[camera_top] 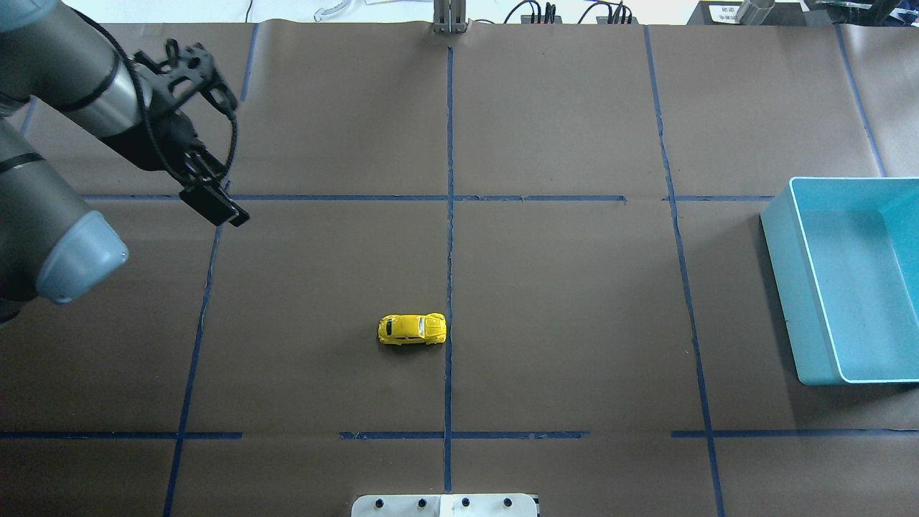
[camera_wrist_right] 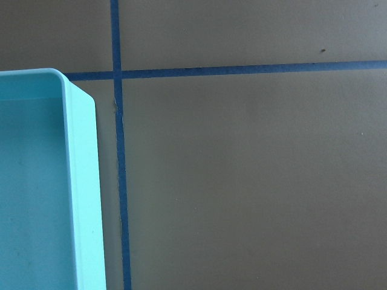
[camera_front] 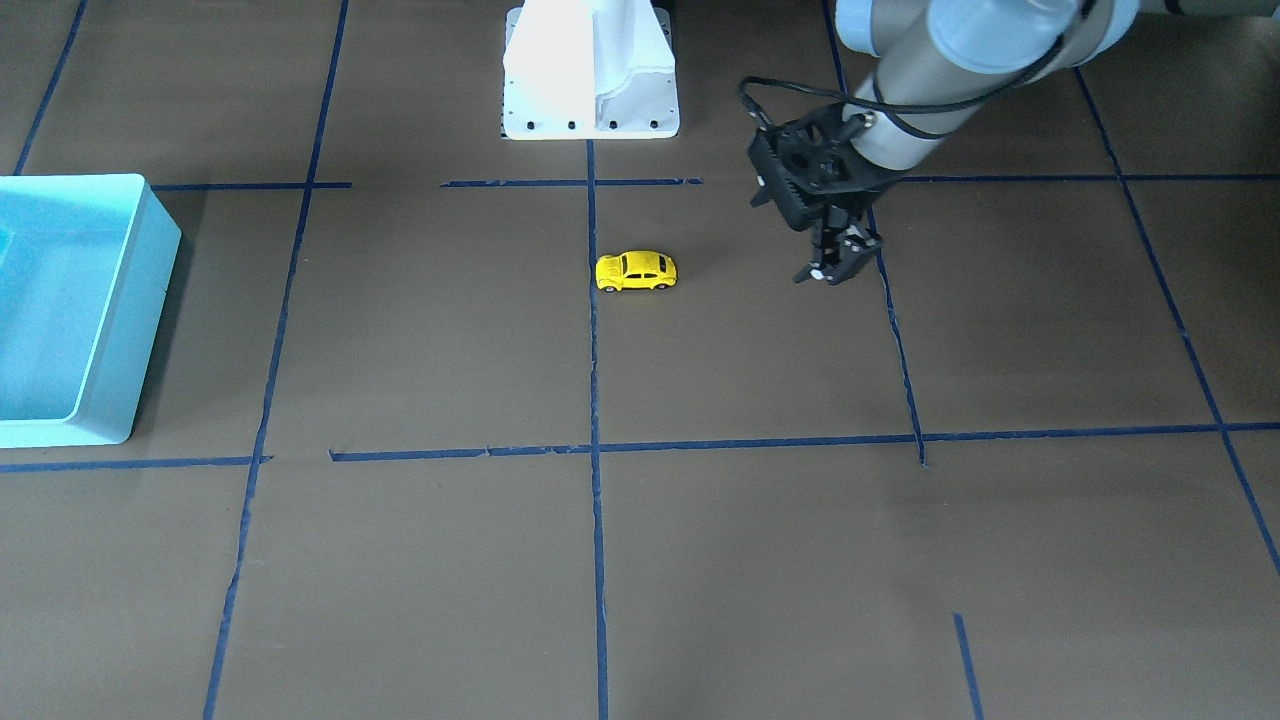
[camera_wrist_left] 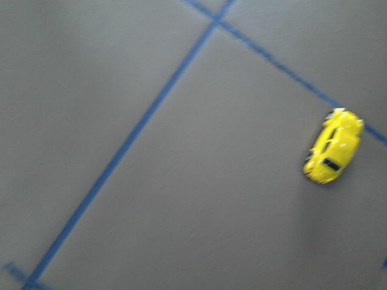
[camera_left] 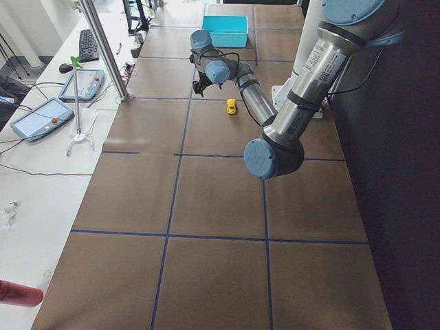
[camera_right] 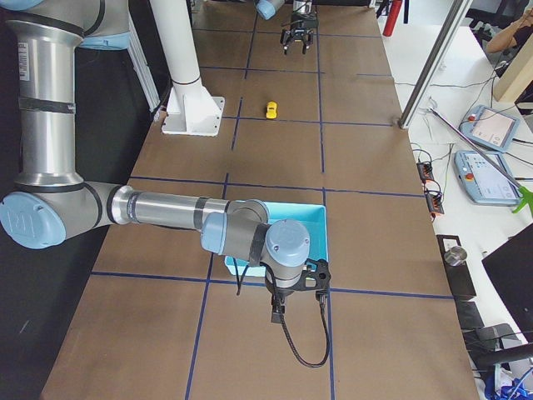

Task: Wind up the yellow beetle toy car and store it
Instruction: 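Reach the left gripper over the yellow beetle toy car, then lower the left gripper onto the car's roof and press down, then roll the pressed car backward along the table with the left gripper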

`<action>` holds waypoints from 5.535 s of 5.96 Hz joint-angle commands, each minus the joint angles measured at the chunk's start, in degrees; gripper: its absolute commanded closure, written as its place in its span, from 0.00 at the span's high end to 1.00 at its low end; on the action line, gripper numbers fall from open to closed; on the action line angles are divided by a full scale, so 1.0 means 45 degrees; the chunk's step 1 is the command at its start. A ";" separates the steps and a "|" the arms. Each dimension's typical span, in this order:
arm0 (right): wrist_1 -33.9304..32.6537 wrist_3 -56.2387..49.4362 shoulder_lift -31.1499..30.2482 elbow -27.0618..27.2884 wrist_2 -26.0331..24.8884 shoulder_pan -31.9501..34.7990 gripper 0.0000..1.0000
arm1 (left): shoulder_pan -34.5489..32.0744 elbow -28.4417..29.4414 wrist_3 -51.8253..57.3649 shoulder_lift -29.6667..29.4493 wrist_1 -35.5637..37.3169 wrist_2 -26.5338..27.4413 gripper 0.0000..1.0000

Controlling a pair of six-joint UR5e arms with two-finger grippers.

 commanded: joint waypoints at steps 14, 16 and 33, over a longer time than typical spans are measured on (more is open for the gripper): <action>0.0000 0.0020 0.0020 0.0033 0.0000 0.0000 1.00 | 0.4718 0.5054 0.2474 -0.3706 0.2311 0.6284 1.00; 0.0000 0.0020 0.0020 0.0072 0.0000 0.0000 1.00 | 0.4834 0.5132 0.2455 -0.3725 0.1919 0.6284 1.00; 0.0000 0.0020 0.0020 0.0072 0.0019 0.0000 1.00 | 0.3292 0.9114 0.2807 -0.5718 -0.4054 0.4312 0.04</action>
